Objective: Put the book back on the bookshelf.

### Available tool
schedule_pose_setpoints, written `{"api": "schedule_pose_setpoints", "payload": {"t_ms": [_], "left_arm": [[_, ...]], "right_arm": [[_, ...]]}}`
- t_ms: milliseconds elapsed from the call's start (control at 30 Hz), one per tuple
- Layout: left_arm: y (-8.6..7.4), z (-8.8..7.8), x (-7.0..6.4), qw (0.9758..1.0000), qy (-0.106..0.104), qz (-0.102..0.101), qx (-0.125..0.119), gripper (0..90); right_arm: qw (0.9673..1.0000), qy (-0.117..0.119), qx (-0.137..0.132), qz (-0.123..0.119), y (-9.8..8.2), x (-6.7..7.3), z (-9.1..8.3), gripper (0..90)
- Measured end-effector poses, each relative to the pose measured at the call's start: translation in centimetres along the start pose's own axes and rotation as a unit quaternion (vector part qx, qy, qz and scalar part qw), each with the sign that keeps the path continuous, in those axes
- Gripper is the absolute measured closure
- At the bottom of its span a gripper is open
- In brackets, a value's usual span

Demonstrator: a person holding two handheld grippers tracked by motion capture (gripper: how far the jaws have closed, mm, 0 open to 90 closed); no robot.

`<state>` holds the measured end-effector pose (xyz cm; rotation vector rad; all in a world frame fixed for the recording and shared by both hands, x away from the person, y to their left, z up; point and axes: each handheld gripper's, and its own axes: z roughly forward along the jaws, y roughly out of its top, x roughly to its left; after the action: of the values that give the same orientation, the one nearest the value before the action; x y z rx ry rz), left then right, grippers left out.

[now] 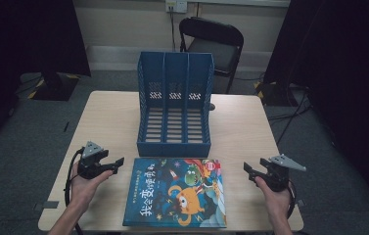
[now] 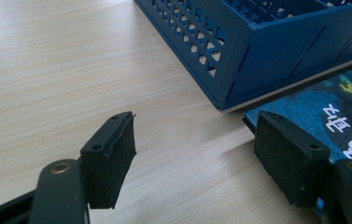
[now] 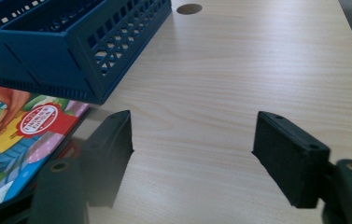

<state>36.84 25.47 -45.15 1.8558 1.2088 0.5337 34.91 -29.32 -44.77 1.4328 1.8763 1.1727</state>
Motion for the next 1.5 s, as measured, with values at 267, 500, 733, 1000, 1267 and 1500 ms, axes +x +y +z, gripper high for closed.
{"api": "schedule_pose_setpoints", "payload": {"t_ms": [267,500,733,1000,1267,1500], "left_arm": [[0.1,-0.1,-0.3,0.9999,-0.016,0.004,0.005,33.9],[0.3,-0.1,-0.8,0.9997,-0.025,-0.007,0.004,36.9],[0.2,-0.7,-1.4,0.9995,-0.029,-0.006,0.004,42.3],[0.3,-0.2,-2.1,0.9980,-0.060,0.001,0.018,48.5],[0.3,-0.1,-2.8,0.9963,-0.081,0.009,0.028,55.0],[-0.2,0.6,-3.1,0.9953,-0.085,0.011,0.046,50.9]], "right_arm": [[0.9994,0.033,0.009,-0.007,0.0,0.2,0.6,37.8],[0.9980,0.061,0.014,-0.013,0.1,0.8,0.7,44.0],[0.9957,0.085,0.010,-0.036,1.2,2.3,0.8,44.2],[0.9871,0.136,0.032,-0.078,1.9,5.3,2.1,42.2],[0.9801,0.163,0.038,-0.107,4.0,7.0,3.9,43.5],[0.9778,0.175,0.043,-0.106,3.3,7.7,6.1,43.8]]}}
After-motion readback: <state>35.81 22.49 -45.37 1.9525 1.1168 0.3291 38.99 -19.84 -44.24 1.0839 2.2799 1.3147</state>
